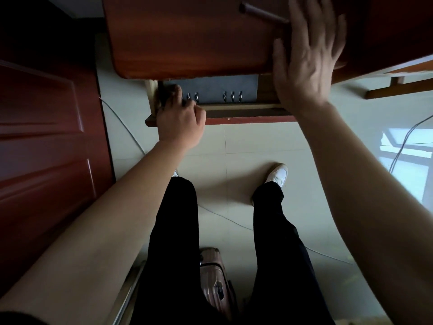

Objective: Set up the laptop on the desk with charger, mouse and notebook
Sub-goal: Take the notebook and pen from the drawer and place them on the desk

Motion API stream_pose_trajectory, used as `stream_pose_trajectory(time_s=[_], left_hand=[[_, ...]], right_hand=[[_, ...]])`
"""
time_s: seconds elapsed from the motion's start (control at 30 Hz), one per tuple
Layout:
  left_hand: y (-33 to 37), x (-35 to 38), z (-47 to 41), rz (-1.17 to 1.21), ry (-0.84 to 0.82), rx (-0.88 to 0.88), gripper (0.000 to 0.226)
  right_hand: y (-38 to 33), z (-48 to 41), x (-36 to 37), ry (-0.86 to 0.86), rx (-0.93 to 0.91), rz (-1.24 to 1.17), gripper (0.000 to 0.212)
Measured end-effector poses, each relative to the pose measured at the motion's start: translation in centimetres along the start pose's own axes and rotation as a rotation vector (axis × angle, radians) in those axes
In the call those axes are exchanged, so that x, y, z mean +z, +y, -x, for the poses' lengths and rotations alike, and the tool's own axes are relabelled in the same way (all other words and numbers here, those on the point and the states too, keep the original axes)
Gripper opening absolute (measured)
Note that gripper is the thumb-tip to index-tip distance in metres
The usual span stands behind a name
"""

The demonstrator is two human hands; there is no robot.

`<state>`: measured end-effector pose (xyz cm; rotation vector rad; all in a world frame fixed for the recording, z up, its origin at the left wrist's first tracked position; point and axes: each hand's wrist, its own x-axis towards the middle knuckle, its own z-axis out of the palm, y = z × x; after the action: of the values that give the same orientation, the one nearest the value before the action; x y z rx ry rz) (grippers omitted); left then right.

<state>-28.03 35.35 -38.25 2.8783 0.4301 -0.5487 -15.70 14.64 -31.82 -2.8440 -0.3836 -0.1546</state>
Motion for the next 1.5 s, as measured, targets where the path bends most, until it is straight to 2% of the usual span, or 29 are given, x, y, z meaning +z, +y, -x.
stream_pose_trajectory(time_s=[0.07,0.1,0.17,0.27,0.33,0.4,0.57,0.6,0.7,0.73,0.87,1.07,1.27,1.4,1.5], left_hand=[[-0.2,0.1,0.1,-0.005,0.008,0.005,0.051],[-0.2,0.1,0.2,-0.003,0.021,0.007,0.05],[-0.2,0.2,0.3,-0.001,0.049,0.009,0.049],[-0.2,0.2,0.5,0.018,0.047,0.003,0.05],[-0.3,0.4,0.4,0.019,0.046,0.001,0.052],[-0.4,0.4,0.3,0.012,0.043,-0.008,0.053],[-0.4,0.2,0.4,0.048,0.038,-0.03,0.054],[-0.4,0.2,0.4,0.055,0.034,-0.033,0.054],[-0.2,0.2,0.3,0.056,0.02,-0.049,0.055],[-0.1,0.2,0.3,0.051,0.017,-0.052,0.055],[0.0,0.2,0.5,0.054,0.054,-0.055,0.056],[0.0,-0.7,1.0,0.25,0.143,-0.047,0.065],[0.5,-2.9,3.3,0.029,0.224,0.043,0.061],[0.2,-4.0,5.6,-0.015,0.214,0.146,0.047],[0.1,-4.5,7.6,0.058,0.196,0.202,0.049]], right_hand=[[-0.2,1.7,-0.1,0.187,-0.106,-0.151,0.028],[-0.3,2.7,0.0,0.178,-0.149,-0.229,0.022],[-0.7,4.2,0.7,-0.06,-0.118,-0.281,0.021],[-0.9,4.6,3.2,-0.607,0.165,-0.124,0.039],[-1.0,3.5,4.6,-0.743,0.396,-0.154,0.058],[-1.1,2.3,5.7,-0.741,0.549,-0.283,0.069],[-0.8,1.0,6.8,-0.772,0.673,-0.434,0.083],[-0.8,0.9,6.7,-0.78,0.689,-0.462,0.08],[-0.7,0.4,6.1,-0.848,0.616,-0.53,0.046],[-0.7,0.3,5.8,-0.861,0.603,-0.562,0.041],[-0.6,0.7,5.2,-0.814,0.631,-0.671,0.037],[-1.2,1.9,4.1,-0.761,0.667,-0.876,0.035],[-0.3,3.3,1.3,-0.816,0.747,-0.842,0.033],[0.5,5.8,-1.2,-0.859,0.793,-0.804,0.026],[0.8,7.4,-3.0,-0.885,0.82,-0.877,0.028]])
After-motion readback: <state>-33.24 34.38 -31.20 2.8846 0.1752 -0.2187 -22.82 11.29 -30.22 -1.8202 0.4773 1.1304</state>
